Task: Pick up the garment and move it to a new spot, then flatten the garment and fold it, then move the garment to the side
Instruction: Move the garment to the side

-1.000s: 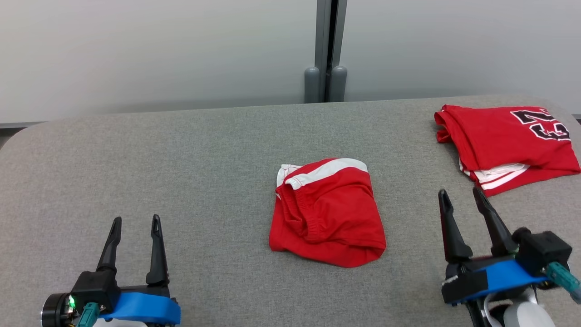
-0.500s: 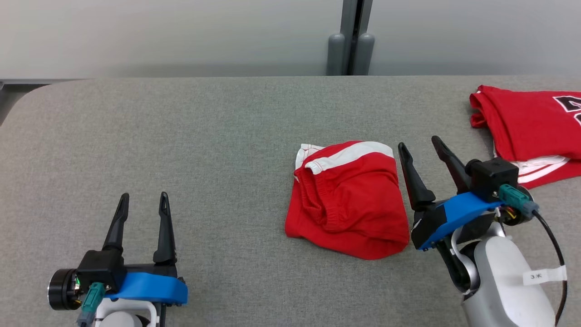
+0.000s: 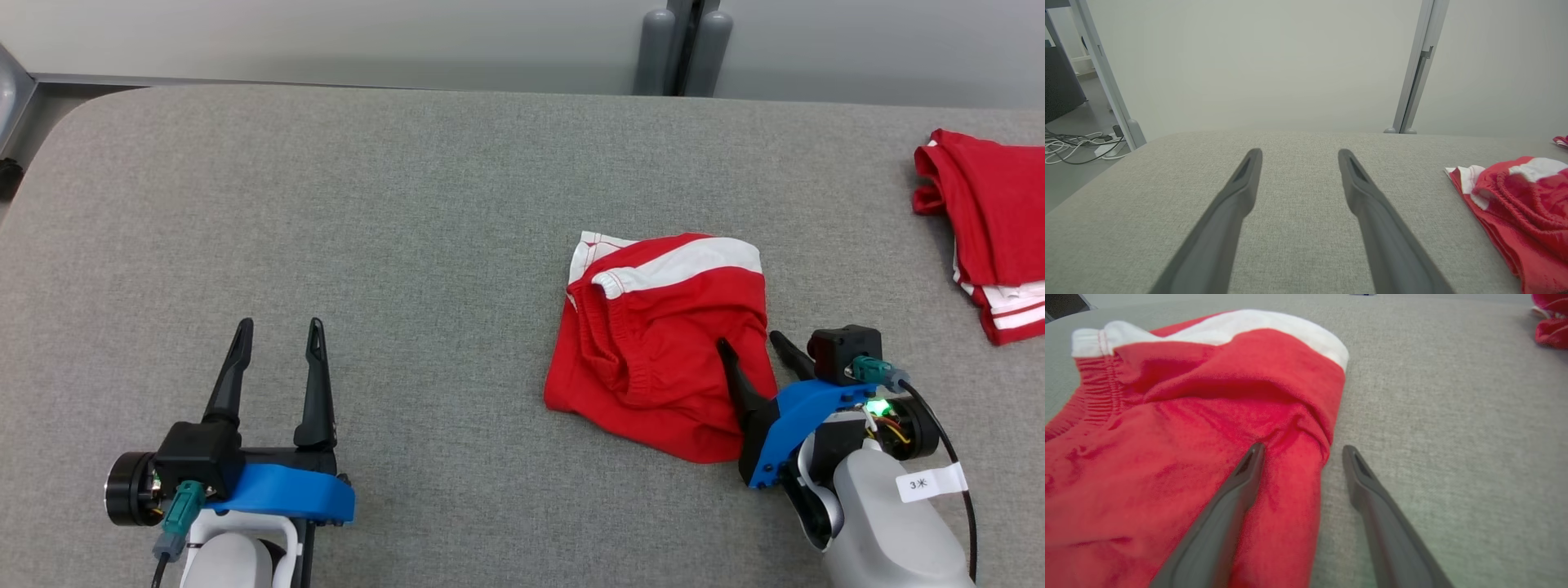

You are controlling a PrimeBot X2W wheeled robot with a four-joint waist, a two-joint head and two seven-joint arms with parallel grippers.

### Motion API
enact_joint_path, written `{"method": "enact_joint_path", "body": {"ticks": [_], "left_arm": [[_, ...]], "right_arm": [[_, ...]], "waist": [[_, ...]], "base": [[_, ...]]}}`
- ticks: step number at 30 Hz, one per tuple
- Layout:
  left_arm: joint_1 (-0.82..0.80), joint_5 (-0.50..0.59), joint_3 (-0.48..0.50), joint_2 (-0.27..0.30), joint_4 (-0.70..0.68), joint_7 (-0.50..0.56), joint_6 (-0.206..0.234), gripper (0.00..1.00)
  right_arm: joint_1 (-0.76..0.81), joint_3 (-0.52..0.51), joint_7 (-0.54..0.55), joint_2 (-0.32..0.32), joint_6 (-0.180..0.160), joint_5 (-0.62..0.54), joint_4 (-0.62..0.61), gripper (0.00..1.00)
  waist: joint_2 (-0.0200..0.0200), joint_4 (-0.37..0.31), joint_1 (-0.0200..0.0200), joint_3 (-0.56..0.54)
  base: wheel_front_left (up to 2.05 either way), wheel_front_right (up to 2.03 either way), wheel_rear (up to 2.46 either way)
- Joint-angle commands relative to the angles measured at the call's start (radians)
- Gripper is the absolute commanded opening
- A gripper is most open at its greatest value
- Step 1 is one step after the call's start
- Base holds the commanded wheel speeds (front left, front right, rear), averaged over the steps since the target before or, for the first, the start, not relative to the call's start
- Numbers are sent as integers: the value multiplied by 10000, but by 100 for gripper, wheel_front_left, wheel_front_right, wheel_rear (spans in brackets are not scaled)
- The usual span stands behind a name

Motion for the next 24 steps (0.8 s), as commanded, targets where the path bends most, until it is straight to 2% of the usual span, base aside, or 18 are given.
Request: {"method": "enact_joint_path", "body": {"ticks": [1,5,6,7,8,13,24], "left_arm": [[-179,-39,2,-14,11,-40,11,100],[-173,-78,-61,-15,62,-40,50,100],[-167,-92,-78,-15,73,-40,65,100],[-156,-113,-93,-15,84,-40,83,100],[-138,-136,-102,-15,91,-40,104,100],[-51,-154,-107,-16,78,-40,104,100],[-324,-15,-4,-17,-106,-38,55,100]], "right_arm": [[-134,34,-30,-17,1,-37,249,100],[-4,579,-123,20,3,664,812,100],[24,793,-183,35,4,963,846,79],[31,955,-265,31,4,1139,875,35],[22,1068,-337,23,4,1255,910,0],[-197,1111,-998,-70,-2,1106,903,0],[-330,1221,-1453,-1263,-5,901,77,0]], "waist": [[-1,22,-1,10],[-1,52,-1,-23],[-1,48,-1,-32],[-1,35,-1,-42],[-1,9,-1,-56],[-1,-201,-1,-106],[-1,-1279,-1,370]], "base": [[0,0,0],[0,0,0],[0,0,0],[0,0,0],[0,0,0],[0,0,0],[0,0,0]]}}
